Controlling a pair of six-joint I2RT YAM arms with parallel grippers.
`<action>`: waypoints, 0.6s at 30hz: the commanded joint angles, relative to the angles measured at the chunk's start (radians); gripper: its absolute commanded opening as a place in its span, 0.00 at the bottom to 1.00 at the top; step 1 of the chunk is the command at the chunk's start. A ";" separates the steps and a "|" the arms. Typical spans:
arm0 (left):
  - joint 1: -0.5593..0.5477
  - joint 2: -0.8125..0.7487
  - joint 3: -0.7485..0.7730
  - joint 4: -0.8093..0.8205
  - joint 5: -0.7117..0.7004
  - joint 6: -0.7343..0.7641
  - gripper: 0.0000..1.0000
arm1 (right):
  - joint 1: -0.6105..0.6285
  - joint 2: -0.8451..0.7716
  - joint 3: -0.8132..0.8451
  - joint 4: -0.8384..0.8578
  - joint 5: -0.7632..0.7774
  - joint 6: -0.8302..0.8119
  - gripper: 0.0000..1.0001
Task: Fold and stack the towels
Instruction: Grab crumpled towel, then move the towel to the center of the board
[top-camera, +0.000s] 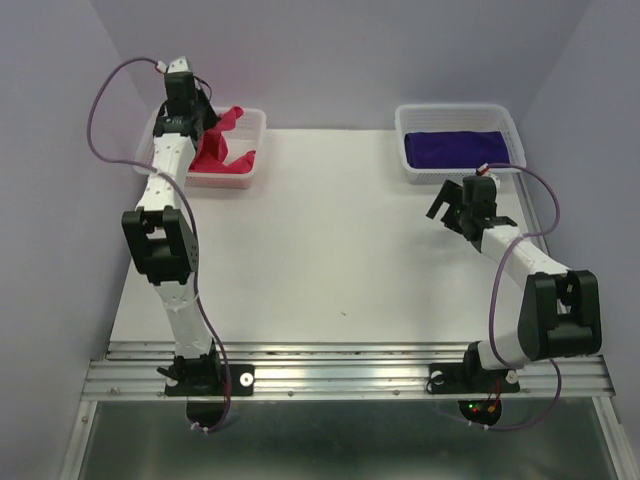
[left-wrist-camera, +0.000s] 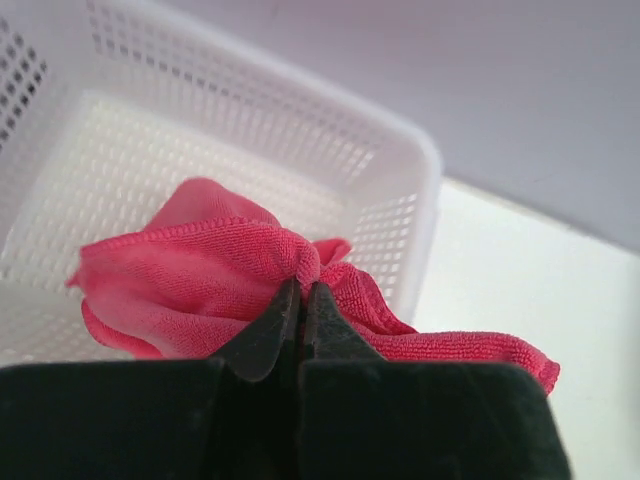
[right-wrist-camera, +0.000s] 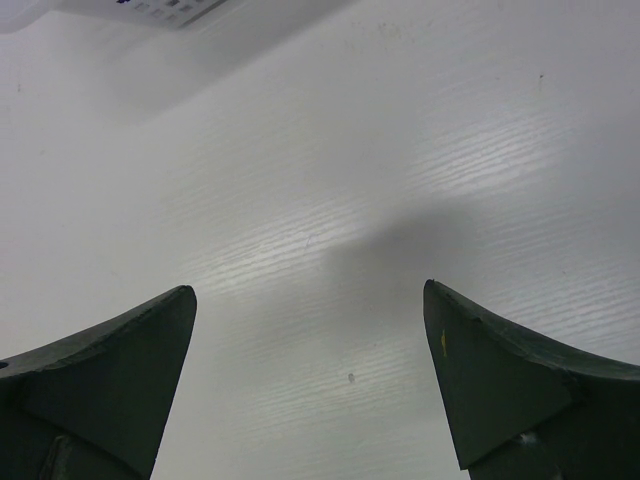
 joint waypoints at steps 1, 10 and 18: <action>-0.002 -0.176 -0.036 0.128 0.092 -0.014 0.00 | 0.004 -0.041 -0.016 0.064 -0.001 0.013 1.00; -0.069 -0.472 -0.059 0.213 0.287 -0.028 0.00 | 0.005 -0.099 -0.049 0.109 -0.081 -0.001 1.00; -0.273 -0.657 -0.022 0.254 0.372 -0.002 0.00 | 0.004 -0.188 -0.078 0.116 -0.135 0.007 1.00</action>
